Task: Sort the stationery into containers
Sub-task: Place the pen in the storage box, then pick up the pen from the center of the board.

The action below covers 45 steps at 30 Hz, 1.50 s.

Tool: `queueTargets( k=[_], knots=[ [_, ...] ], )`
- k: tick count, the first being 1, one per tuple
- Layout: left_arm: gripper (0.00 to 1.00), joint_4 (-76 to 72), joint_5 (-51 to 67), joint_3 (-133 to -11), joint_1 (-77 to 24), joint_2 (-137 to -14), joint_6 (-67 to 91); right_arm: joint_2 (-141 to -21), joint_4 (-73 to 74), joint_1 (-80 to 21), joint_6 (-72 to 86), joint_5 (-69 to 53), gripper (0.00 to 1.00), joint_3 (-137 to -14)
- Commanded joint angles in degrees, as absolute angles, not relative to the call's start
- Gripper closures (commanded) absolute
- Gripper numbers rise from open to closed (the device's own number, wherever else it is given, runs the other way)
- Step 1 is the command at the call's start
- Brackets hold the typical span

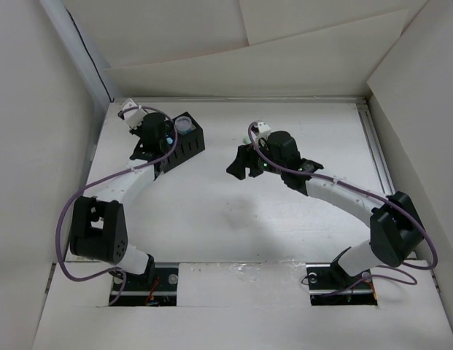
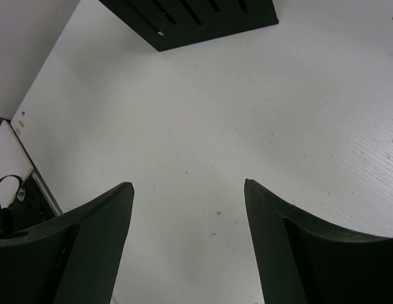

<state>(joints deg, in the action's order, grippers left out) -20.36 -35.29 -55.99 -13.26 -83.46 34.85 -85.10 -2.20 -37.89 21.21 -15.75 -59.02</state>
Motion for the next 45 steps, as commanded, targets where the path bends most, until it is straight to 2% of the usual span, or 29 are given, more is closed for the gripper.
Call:
queueTargets(
  k=[1,13,18,22,23,27,31,35,38,41,44,45],
  knots=[
    [1.0,-21.6,-39.8,-59.9,-13.2,-84.4,30.8,-85.2,-5.5,-37.6,21.4,-15.3,0.23,-58.6],
    [0.99,-25.8,-44.9,-64.2,-13.2,-92.3,22.9,-84.6,-6.1,-35.9,22.0,-12.7,0.23,-58.1],
    [0.93,-27.4,-44.9,-64.8,-13.2,-94.5,22.3,-85.8,-6.1,-34.9,22.0,-7.4,0.23,-58.1],
    [0.71,-27.4,-44.2,-64.1,-13.2,-94.5,24.2,-89.4,-6.1,-34.3,23.5,1.9,0.23,-59.8],
    [0.63,-27.4,-43.6,-63.6,-13.2,-94.0,24.7,-90.4,-6.1,-33.8,23.5,5.2,0.23,-60.3],
    [0.46,-26.9,-42.2,-61.1,-13.2,-90.3,27.4,-96.9,-3.0,-32.1,24.3,12.2,0.19,-64.6],
    [0.39,-28.3,-39.9,-56.4,-13.2,-84.8,30.9,-104.2,1.6,-31.5,24.3,17.5,0.06,-71.5],
    [0.38,-29.8,-37.6,-51.0,-14.5,-77.9,33.4,-112.7,6.1,-29.8,23.0,19.3,0.04,-77.8],
    [0.38,-30.3,-33.7,-46.3,-16.5,-72.3,36.7,-116.1,7.7,-29.2,22.3,19.3,0.05,-81.4],
    [0.39,-32.3,-25.9,-41.6,-17.0,-67.9,40.5,-119.7,10.3,-28.6,21.7,18.6,0.1,-84.7],
    [0.4,-34.1,-23.2,-36.7,-18.9,-64.9,40.5,-121.0,11.6,-28.6,21.2,18.6,0.24,-85.9],
    [0.4,-34.1,-21.8,-35.9,-18.9,-64.3,40.5,-121.0,11.6,-28.6,21.2,18.6,0.32,-85.9]
  ],
)
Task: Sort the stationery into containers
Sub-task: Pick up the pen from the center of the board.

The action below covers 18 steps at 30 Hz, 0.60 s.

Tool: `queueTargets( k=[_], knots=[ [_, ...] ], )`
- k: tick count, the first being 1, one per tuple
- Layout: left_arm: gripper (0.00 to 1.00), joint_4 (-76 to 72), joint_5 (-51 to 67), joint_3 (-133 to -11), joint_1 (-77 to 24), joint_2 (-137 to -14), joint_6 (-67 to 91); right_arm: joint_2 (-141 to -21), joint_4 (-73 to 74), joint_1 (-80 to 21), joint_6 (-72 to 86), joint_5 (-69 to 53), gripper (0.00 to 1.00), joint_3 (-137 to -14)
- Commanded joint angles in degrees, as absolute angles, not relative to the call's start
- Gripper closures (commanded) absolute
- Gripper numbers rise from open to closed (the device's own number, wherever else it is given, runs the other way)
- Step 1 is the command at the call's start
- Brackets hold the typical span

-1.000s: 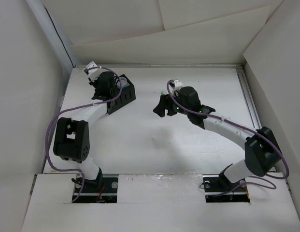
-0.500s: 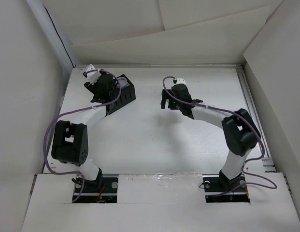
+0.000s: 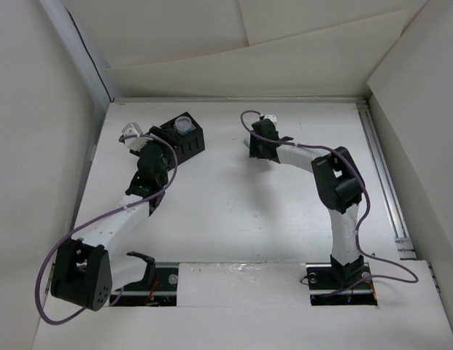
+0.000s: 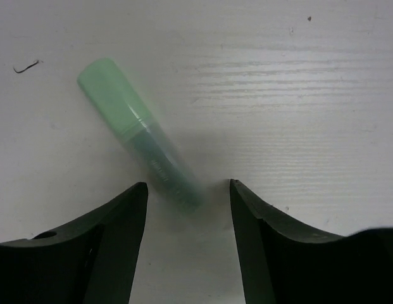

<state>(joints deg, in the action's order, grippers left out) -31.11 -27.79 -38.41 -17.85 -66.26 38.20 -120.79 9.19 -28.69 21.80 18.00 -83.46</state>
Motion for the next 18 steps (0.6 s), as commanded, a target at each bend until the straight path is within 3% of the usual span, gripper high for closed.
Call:
queueTargets(
  k=[1,4,7,8,10,18],
  knots=[
    [0.4,-34.1,-20.5,-35.3,-18.9,-64.3,40.5,-121.0,11.6,-28.6,21.2,17.9,0.42,-85.9],
    [0.41,-34.1,-15.3,-33.6,-18.9,-62.9,40.5,-121.0,11.6,-29.2,21.2,17.3,0.64,-85.3],
    [0.41,-34.1,-8.5,-33.0,-18.9,-63.5,40.5,-121.6,12.1,-29.8,21.2,17.3,0.78,-84.7],
    [0.41,-34.1,-6.9,-33.0,-18.9,-63.5,40.5,-120.6,11.1,-29.8,21.2,17.3,0.88,-83.4],
    [0.41,-34.1,-2.7,-32.4,-18.9,-65.1,41.2,-119.0,10.3,-30.3,21.2,17.3,0.98,-80.7],
    [0.43,-33.5,8.6,-35.8,-18.9,-69.4,42.8,-102.5,5.5,-31.9,21.2,8.9,1.0,-70.3]
  ],
)
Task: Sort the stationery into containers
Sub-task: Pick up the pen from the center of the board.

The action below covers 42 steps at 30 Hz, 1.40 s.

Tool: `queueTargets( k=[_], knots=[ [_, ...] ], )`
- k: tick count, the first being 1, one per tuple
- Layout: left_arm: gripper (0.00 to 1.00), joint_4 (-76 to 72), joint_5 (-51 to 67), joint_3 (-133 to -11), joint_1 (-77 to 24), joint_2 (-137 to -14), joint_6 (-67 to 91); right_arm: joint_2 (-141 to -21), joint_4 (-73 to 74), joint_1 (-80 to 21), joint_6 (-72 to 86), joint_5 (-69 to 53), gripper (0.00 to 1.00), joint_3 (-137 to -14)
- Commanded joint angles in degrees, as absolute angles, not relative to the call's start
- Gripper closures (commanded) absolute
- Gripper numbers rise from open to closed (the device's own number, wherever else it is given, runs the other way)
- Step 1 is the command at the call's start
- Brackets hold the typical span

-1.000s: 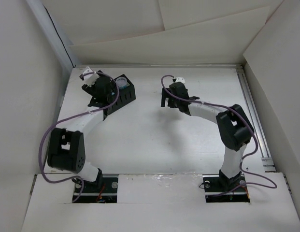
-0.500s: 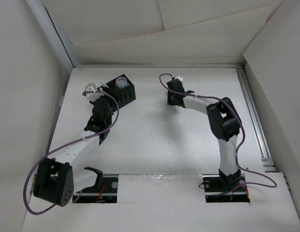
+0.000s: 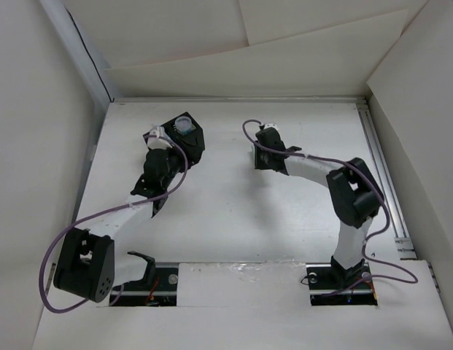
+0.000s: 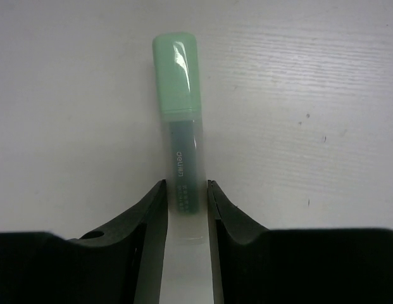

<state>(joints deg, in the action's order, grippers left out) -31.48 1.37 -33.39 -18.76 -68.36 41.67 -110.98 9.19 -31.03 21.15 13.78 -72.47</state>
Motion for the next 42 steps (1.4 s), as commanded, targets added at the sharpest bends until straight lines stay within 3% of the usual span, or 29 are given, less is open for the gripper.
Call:
queueTargets(
  k=[1,7,13,24,26,34,35,39,42],
  knots=[
    [0.43,-33.5,9.7,-35.8,-18.9,-69.4,42.8,-100.8,4.2,-31.9,21.2,7.1,1.0,-69.0],
    [0.44,-33.5,17.8,-40.3,-18.9,-73.6,42.8,-91.6,0.5,-34.3,20.0,-3.9,1.0,-62.1],
    [0.42,-33.5,23.7,-45.1,-21.6,-80.2,40.9,-90.9,-1.5,-35.9,19.5,-10.8,1.0,-62.1],
    [0.44,-32.7,21.8,-49.7,-23.0,-87.8,41.0,-89.6,-4.0,-37.6,19.0,-16.9,1.0,-61.5],
    [0.48,-32.7,21.8,-50.5,-23.7,-89.5,41.0,-89.6,-4.0,-38.2,19.0,-16.9,1.0,-61.5],
    [0.94,-33.2,20.0,-51.1,-24.9,-90.0,41.7,-89.6,-5.0,-38.2,19.0,-16.9,1.0,-61.0],
    [1.0,-33.2,19.0,-50.5,-24.9,-89.3,41.7,-89.1,-5.0,-38.2,19.0,-16.9,0.97,-61.0],
    [1.0,-32.3,16.2,-50.0,-24.9,-87.6,42.2,-87.9,-5.0,-37.6,19.5,-16.9,0.63,-60.5],
    [1.0,-30.9,15.6,-50.5,-24.2,-87.1,42.2,-85.4,-5.0,-37.6,19.5,-16.9,0.49,-59.2]
  ],
)
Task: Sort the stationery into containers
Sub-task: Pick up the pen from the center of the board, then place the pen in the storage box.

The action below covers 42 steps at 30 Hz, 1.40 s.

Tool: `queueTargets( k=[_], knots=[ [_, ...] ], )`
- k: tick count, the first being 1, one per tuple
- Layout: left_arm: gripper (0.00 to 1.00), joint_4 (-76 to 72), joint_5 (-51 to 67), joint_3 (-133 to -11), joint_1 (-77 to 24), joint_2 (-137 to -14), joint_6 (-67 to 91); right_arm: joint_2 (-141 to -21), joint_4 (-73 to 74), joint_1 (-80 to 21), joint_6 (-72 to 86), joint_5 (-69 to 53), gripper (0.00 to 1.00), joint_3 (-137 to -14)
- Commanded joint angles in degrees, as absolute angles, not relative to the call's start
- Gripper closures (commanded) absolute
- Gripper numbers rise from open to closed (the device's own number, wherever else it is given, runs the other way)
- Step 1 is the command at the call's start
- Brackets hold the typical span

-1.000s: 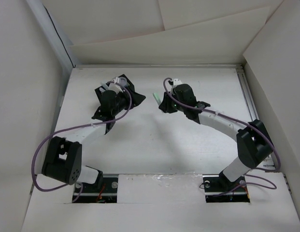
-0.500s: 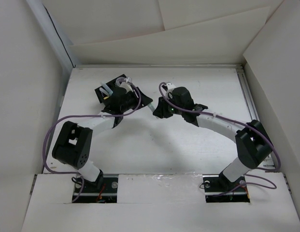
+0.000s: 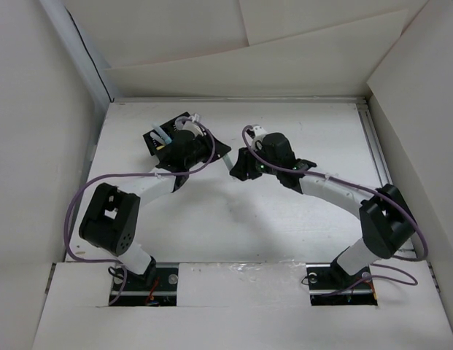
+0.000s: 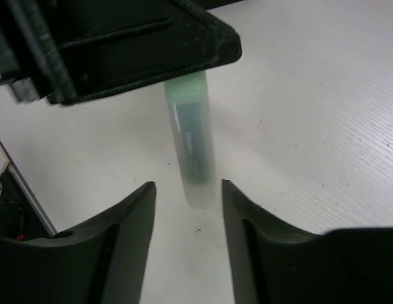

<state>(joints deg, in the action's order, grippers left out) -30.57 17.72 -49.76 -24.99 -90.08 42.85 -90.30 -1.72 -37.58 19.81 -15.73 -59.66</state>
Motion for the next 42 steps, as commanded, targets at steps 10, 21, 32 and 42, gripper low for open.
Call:
queueTargets(
  k=[10,21,32,42],
  knots=[
    [1.0,-21.0,-6.0,-57.8,-17.7,-81.0,40.3,-76.8,-5.0,-36.6,20.7,-14.0,0.25,-55.3],
    [1.0,-15.4,-30.0,-66.2,-10.6,-81.6,34.2,-75.2,-5.0,-36.6,21.7,-13.2,0.25,-54.1],
    [1.0,-18.2,-41.4,-65.7,-10.6,-84.5,26.8,-74.7,-5.5,-36.6,21.7,-13.2,0.25,-54.1],
    [1.0,-21.8,-43.5,-63.6,-11.2,-89.1,24.2,-74.7,-5.5,-36.6,21.7,-13.2,0.24,-54.1]
  ],
)
